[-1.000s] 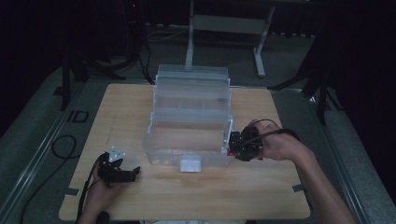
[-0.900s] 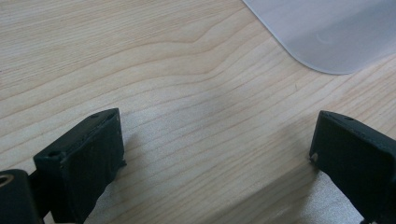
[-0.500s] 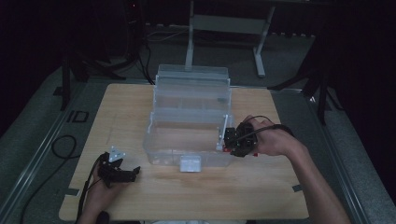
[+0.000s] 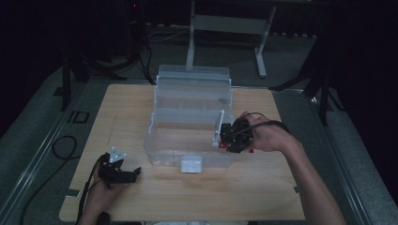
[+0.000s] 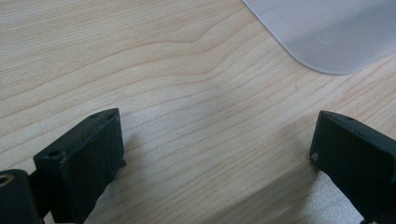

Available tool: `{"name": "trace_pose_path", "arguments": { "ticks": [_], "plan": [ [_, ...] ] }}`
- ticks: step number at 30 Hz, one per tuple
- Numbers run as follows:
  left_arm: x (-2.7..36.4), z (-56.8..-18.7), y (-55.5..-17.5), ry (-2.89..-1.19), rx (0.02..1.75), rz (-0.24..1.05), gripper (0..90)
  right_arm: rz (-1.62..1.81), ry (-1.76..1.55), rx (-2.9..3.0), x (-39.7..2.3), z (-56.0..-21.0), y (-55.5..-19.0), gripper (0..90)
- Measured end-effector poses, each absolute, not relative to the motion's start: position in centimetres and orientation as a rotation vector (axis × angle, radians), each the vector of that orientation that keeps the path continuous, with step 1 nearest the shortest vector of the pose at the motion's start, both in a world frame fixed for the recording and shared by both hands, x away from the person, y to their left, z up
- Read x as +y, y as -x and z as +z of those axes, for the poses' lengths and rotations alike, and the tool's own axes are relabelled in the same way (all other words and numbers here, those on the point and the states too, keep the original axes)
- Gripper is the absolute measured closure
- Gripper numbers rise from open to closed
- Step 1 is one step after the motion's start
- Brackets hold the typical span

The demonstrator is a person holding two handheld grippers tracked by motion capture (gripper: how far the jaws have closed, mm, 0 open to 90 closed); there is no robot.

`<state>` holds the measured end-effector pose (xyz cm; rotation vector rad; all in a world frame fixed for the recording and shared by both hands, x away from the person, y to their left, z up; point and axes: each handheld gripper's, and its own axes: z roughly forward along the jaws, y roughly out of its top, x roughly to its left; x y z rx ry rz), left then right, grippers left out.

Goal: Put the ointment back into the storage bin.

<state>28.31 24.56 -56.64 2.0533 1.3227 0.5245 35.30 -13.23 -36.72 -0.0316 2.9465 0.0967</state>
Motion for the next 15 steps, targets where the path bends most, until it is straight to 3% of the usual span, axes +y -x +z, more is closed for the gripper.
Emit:
{"name": "trace_pose_path", "arguments": {
  "ticks": [15],
  "plan": [
    [24.6,-56.6,-28.3,-2.054,1.322,0.524,3.3,0.084,0.065,2.954,-12.0,-37.1,-36.0,70.1]
  ]
}}
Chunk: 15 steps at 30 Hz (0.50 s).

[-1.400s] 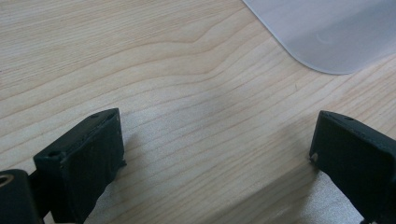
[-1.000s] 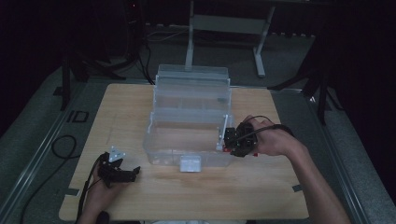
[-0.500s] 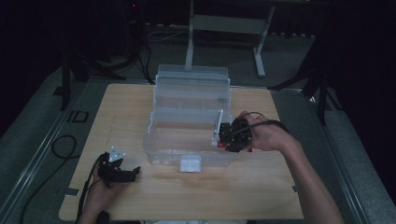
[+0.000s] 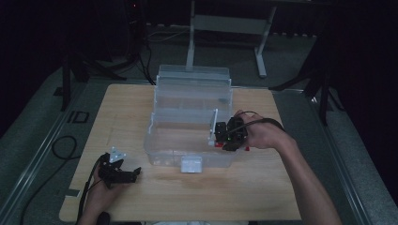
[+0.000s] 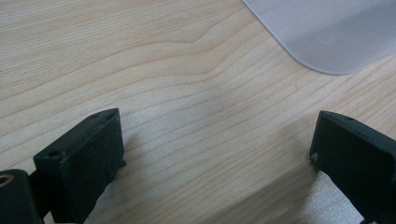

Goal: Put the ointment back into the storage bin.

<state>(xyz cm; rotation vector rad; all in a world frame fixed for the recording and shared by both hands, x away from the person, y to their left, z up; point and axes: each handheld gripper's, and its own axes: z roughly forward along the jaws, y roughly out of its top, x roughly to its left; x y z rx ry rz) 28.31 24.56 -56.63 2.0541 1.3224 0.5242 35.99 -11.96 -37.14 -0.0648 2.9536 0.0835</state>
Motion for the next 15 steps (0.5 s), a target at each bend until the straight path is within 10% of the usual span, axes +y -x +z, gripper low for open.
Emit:
{"name": "trace_pose_path", "arguments": {
  "ticks": [15],
  "plan": [
    [24.56,-56.63,-28.31,-2.054,1.323,0.524,3.3,0.044,0.096,2.964,-11.06,-37.38,-36.46,70.0]
  ]
}}
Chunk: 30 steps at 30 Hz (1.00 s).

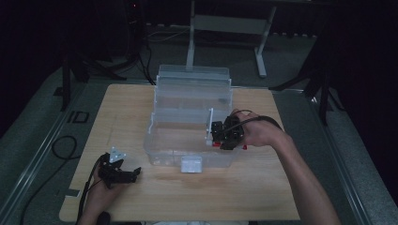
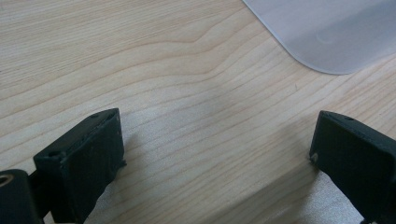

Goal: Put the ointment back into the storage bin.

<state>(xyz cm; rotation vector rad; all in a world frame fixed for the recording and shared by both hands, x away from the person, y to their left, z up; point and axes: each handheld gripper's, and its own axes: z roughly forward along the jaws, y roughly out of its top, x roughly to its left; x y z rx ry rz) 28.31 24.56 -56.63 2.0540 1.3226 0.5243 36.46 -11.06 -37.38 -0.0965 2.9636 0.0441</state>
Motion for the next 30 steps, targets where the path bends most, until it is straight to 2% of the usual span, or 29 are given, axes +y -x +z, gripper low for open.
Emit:
{"name": "trace_pose_path", "arguments": {
  "ticks": [30],
  "plan": [
    [24.6,-56.6,-28.3,-2.054,1.323,0.524,3.3,0.003,0.092,2.987,-8.9,-38.4,-38.1,69.9]
  ]
}}
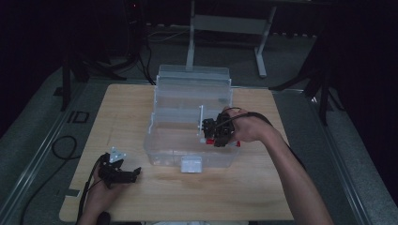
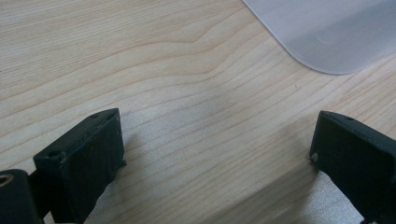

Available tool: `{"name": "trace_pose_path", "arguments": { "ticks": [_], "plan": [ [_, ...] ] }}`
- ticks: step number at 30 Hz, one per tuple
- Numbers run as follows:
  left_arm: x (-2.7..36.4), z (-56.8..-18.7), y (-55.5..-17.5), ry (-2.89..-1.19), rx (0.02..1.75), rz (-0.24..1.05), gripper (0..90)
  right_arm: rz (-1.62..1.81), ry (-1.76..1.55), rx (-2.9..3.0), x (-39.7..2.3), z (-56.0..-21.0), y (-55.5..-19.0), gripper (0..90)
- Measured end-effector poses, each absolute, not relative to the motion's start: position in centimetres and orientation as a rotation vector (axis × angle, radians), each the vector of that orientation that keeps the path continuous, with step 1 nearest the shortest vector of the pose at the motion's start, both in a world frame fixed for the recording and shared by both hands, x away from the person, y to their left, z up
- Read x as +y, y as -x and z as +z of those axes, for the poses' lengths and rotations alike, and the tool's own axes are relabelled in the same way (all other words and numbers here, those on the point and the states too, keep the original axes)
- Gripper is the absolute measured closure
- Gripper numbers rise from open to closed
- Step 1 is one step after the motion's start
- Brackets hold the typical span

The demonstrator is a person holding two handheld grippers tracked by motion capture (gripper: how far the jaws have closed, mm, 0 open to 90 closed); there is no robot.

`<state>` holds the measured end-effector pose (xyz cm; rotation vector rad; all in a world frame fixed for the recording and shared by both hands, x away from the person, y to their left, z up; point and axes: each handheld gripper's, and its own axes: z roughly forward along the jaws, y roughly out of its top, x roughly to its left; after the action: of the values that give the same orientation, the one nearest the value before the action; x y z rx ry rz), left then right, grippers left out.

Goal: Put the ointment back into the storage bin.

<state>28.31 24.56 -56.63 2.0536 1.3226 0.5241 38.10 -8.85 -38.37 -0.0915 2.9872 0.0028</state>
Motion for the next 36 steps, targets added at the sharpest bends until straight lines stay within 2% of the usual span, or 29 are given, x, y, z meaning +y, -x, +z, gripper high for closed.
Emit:
{"name": "trace_pose_path", "arguments": {
  "ticks": [36],
  "plan": [
    [24.6,-56.6,-28.3,-2.054,1.323,0.525,3.3,-0.058,0.054,3.026,-7.8,-40.0,-39.4,69.5]
  ]
}}
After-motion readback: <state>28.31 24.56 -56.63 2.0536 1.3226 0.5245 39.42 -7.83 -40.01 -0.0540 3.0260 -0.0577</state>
